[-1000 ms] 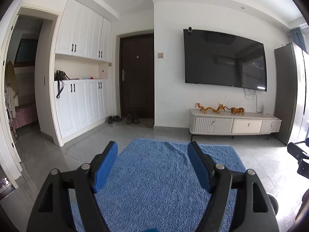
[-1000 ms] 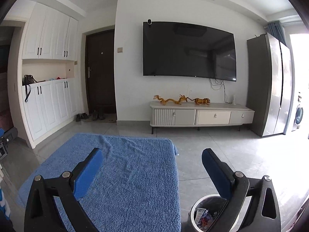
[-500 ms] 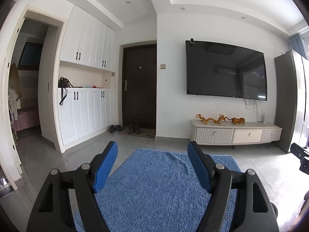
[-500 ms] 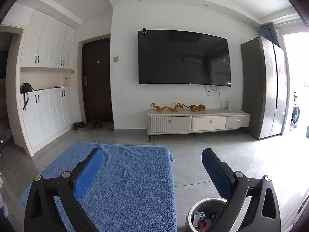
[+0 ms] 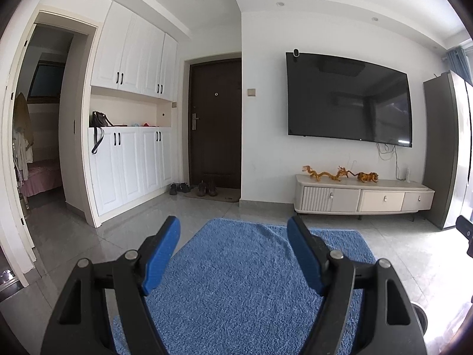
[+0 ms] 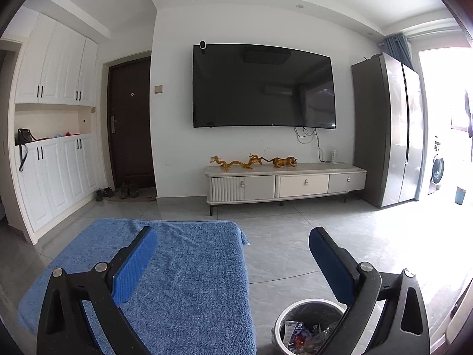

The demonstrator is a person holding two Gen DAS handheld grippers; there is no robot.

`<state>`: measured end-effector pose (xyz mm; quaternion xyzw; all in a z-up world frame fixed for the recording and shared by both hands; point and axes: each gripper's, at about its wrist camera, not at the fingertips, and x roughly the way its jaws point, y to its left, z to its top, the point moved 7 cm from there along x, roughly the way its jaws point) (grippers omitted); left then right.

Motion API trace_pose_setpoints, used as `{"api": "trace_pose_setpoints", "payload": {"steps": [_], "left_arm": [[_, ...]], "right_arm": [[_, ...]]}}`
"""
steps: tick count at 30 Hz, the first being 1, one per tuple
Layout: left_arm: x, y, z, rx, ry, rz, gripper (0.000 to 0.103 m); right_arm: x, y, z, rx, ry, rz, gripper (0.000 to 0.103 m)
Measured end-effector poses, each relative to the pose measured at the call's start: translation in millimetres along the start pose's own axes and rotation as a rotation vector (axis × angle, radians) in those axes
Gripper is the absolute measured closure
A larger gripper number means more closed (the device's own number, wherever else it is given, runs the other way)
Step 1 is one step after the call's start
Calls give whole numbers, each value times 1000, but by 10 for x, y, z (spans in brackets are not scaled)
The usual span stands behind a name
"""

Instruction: Collect trash

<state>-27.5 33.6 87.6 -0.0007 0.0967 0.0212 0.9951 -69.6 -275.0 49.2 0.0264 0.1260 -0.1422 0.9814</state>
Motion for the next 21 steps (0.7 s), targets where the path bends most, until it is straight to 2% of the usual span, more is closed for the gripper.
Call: {"api": "trace_pose_setpoints", "payload": {"steps": [21], "left_arm": [[42,-56,-24,20,11,-4,30]], "right_arm": [[83,17,-17,-21,5,-20,0]]}}
